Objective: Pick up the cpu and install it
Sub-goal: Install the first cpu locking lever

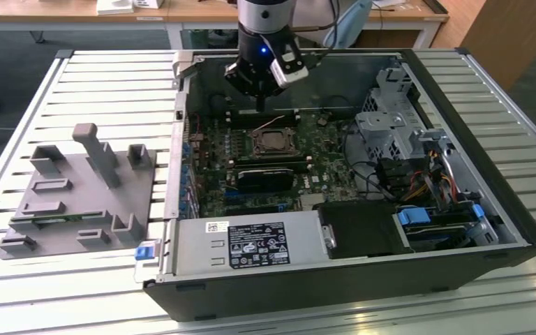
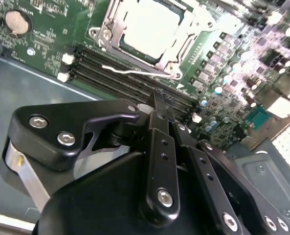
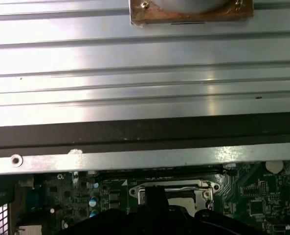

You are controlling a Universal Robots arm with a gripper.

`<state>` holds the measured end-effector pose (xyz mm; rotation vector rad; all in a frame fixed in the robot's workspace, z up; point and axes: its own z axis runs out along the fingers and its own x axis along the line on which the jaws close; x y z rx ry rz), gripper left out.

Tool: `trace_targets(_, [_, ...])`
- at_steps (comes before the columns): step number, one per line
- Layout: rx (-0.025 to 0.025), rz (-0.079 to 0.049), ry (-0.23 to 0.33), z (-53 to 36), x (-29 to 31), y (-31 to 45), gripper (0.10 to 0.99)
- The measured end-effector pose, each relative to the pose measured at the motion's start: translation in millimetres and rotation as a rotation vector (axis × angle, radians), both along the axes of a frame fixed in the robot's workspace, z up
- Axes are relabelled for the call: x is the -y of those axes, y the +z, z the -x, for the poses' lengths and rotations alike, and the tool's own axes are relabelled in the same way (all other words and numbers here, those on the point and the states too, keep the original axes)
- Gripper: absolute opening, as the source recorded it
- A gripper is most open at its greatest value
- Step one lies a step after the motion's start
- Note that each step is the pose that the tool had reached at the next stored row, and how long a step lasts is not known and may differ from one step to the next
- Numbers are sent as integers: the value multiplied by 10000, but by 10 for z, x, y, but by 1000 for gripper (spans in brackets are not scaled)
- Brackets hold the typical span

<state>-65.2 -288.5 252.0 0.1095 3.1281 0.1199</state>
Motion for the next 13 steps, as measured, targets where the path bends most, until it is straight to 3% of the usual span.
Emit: trace_targets(13, [-3,16,0,-48,1,-75,106])
